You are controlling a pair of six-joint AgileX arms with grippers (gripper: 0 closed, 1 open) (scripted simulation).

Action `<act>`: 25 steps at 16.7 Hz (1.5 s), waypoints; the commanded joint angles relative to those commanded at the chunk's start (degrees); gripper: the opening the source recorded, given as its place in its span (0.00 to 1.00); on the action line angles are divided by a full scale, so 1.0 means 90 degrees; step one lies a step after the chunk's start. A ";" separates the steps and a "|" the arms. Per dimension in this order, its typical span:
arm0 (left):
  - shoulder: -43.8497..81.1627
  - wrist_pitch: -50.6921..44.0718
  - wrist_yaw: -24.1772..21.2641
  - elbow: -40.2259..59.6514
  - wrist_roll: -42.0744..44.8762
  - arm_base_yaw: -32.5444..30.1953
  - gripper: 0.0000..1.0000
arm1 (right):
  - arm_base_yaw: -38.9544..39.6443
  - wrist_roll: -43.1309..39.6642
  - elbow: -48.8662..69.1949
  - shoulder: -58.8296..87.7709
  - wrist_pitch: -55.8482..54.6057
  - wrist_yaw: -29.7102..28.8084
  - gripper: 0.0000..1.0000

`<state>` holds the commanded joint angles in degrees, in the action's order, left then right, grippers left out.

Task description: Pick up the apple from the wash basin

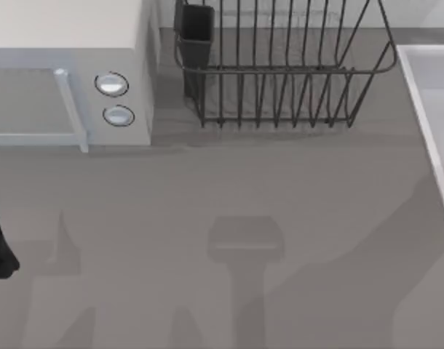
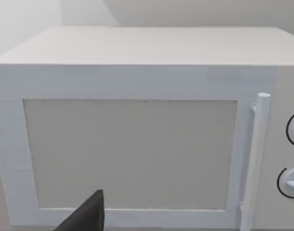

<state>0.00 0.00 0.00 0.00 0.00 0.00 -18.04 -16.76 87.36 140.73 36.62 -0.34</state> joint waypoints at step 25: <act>0.0000 0.0000 0.0000 0.0000 0.0000 0.0000 1.00 | 0.0008 0.0047 0.0315 -0.0426 0.0424 0.0091 0.00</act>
<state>0.00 0.00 0.00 0.00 0.00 0.00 -17.97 -16.33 90.19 136.90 40.44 0.48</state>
